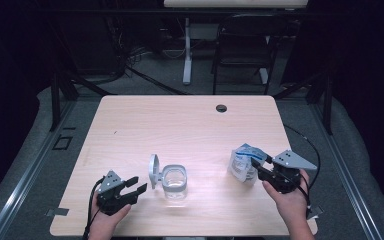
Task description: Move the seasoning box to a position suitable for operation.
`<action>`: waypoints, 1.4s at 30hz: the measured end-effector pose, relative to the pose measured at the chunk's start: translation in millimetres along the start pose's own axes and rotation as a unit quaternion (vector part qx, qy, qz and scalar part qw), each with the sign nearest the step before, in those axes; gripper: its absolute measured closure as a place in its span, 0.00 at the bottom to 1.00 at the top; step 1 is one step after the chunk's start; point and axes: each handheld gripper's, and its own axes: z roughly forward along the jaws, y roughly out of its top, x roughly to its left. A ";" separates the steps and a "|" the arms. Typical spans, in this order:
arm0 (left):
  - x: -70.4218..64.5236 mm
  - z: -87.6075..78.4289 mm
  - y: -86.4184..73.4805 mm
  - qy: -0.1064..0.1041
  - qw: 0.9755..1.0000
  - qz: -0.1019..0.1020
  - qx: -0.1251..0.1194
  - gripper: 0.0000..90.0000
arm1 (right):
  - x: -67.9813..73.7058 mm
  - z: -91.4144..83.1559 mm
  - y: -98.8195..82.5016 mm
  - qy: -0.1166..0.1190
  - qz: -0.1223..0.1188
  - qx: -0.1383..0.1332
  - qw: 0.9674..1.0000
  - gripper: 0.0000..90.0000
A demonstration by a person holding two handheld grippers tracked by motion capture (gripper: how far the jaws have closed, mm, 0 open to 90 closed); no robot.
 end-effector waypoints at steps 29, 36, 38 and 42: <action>1.1 -0.9 -0.3 0.000 1.000 0.001 0.001 0.61 | 11.9 -9.1 2.9 0.040 -0.015 0.013 0.999 1.00; 0.3 -0.1 -1.2 0.000 1.000 -0.003 -0.001 0.61 | 8.2 -11.0 -1.3 0.041 -0.001 0.005 0.999 0.97; 0.7 0.2 -1.4 0.001 1.000 0.000 0.000 0.61 | 8.5 -10.9 -2.1 0.041 -0.001 0.001 0.999 0.96; 0.8 -0.2 -0.9 0.000 1.000 -0.002 0.000 0.61 | 9.7 -9.4 -3.6 0.039 -0.004 0.002 0.999 0.85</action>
